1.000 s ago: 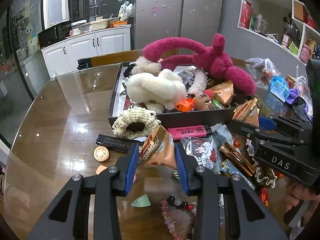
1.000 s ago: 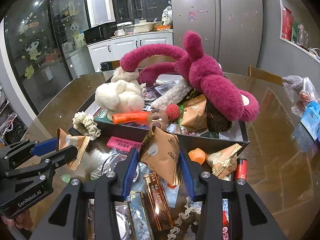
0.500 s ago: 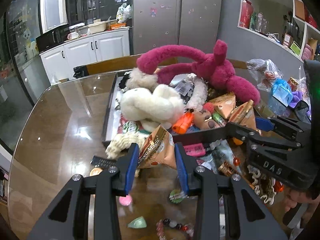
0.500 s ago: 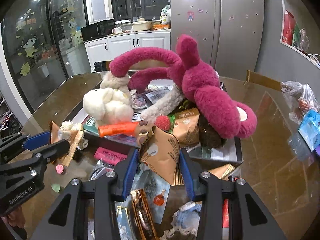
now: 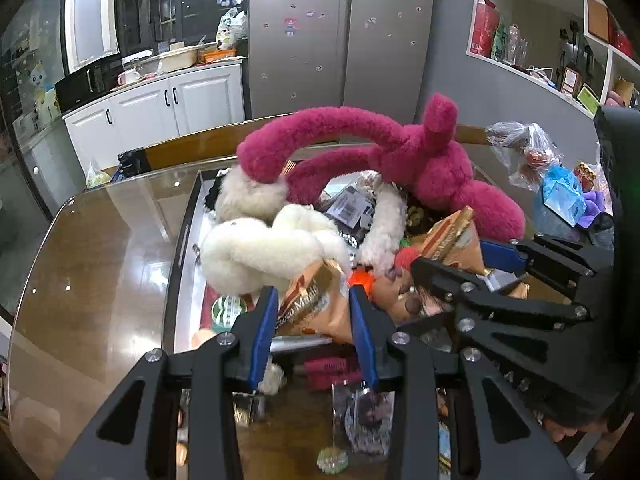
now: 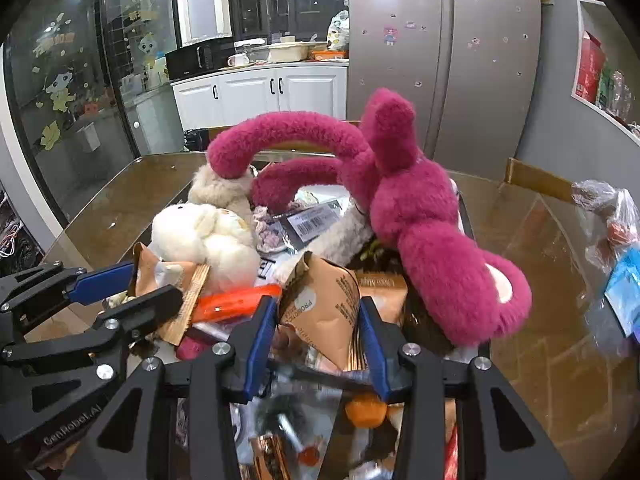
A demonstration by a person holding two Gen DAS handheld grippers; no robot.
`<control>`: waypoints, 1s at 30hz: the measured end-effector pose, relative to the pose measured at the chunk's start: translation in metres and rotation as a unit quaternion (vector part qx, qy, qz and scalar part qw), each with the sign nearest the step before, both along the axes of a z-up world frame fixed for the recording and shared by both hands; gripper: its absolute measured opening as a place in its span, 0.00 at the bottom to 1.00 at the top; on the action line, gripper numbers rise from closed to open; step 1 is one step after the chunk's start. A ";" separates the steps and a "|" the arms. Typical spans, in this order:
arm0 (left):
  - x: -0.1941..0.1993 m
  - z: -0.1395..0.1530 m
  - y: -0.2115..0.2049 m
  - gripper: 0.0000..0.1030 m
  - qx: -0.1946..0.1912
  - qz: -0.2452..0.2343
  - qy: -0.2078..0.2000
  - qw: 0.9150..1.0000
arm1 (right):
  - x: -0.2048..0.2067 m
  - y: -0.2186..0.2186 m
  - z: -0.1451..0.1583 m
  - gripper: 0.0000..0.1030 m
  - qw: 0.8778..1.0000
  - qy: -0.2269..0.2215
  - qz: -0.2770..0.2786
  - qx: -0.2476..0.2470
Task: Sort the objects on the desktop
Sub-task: 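Carry the triangle packet over the box with the right tool while the left tool carries its packet, then release the triangle packet into the box while the left tool releases the Choco Magic packet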
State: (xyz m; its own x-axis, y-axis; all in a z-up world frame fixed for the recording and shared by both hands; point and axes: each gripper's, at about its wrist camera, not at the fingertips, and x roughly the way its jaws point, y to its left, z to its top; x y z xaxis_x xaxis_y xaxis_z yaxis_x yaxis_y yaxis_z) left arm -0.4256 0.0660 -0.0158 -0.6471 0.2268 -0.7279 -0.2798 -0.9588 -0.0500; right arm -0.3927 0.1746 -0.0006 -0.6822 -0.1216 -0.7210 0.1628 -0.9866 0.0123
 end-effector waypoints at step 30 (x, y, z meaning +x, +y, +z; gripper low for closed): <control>-0.046 0.000 0.007 0.34 0.016 -0.007 -0.006 1.000 | -0.038 0.009 -0.008 0.42 1.000 -0.010 -0.003 0.007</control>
State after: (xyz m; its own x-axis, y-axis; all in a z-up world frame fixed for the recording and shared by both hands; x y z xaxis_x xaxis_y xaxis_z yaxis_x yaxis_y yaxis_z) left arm -0.4720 0.0727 -0.0159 -0.6349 0.2582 -0.7281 -0.2914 -0.9529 -0.0838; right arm -0.4309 0.1841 -0.0088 -0.6688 -0.1064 -0.7358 0.1562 -0.9877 0.0008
